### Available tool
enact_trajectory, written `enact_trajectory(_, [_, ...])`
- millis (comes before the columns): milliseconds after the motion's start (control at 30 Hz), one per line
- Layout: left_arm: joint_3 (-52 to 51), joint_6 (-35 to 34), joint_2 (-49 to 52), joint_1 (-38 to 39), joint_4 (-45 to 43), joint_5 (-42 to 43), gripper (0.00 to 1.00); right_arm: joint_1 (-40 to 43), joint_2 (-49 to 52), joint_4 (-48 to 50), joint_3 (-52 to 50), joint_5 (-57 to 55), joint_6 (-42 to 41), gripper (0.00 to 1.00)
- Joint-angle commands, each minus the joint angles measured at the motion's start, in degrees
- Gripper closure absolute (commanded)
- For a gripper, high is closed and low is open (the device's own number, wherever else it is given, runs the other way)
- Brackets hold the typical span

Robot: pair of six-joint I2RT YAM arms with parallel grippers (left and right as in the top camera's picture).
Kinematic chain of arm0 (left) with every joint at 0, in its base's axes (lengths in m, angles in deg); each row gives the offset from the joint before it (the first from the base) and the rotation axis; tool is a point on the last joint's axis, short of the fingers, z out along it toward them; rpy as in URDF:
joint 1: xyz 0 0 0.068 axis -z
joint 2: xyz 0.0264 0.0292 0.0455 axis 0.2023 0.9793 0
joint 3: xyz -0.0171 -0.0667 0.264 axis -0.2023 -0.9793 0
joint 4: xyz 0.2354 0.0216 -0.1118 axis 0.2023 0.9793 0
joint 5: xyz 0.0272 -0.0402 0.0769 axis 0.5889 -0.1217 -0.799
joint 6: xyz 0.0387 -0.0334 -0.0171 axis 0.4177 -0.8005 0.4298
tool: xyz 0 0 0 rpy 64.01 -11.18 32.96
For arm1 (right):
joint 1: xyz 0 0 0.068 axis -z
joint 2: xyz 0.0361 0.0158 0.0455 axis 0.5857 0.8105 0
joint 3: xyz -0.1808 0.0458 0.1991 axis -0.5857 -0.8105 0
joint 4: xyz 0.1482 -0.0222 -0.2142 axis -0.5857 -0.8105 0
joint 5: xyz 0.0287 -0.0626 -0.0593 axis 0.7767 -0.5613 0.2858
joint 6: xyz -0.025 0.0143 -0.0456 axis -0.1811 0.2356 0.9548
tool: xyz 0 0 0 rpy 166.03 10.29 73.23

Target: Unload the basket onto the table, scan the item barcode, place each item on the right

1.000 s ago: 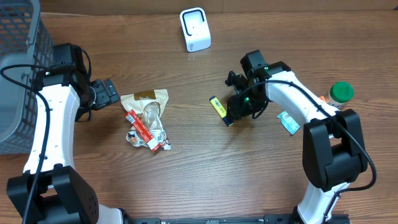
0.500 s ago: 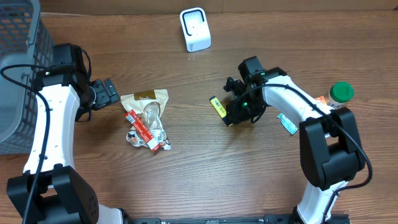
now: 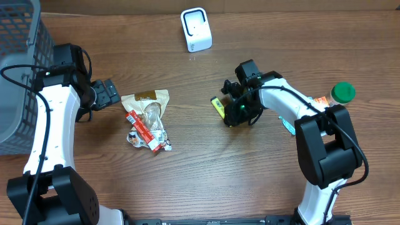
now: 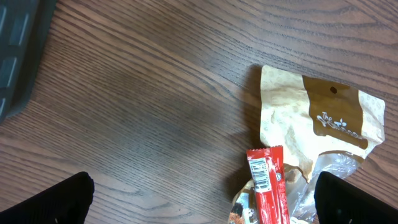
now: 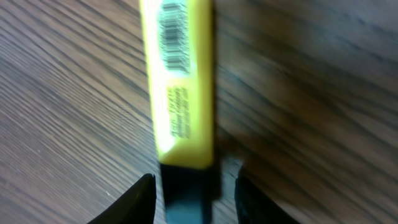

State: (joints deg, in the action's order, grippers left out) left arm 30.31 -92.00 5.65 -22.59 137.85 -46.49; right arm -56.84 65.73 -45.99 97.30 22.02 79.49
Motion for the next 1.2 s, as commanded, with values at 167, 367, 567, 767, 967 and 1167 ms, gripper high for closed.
enact_trajectory(167, [1.07, 1.09, -0.2, 0.07, -0.02, 0.22, 0.0, -4.09, 1.29, 2.36, -3.1, -9.77, 0.0, 0.65])
enact_trajectory(367, [1.07, 1.09, -0.2, 0.07, -0.02, 0.22, 0.0, -4.17, 0.39, -0.39, 0.68, -11.17, 0.0, 0.74])
enact_trajectory(567, [1.07, 1.09, -0.2, 0.07, -0.02, 0.22, 0.0, -4.7, -2.64, -0.39, 2.03, -14.45, -0.48, 0.8])
enact_trajectory(767, [1.07, 1.09, -0.2, 0.07, -0.02, 0.2, 0.0, -8.15, -2.8, -0.33, 2.01, -25.11, -3.28, 0.81])
enact_trajectory(967, [1.07, 1.09, -0.2, 0.07, -0.02, 0.22, 0.0, -14.8, -2.8, 0.07, 2.01, -43.56, -11.26, 0.82])
enact_trajectory(1167, [1.07, 1.09, -0.2, 0.07, 0.0, 0.22, 0.0, -19.93, -2.75, 1.81, 0.83, -53.92, -19.02, 0.83])
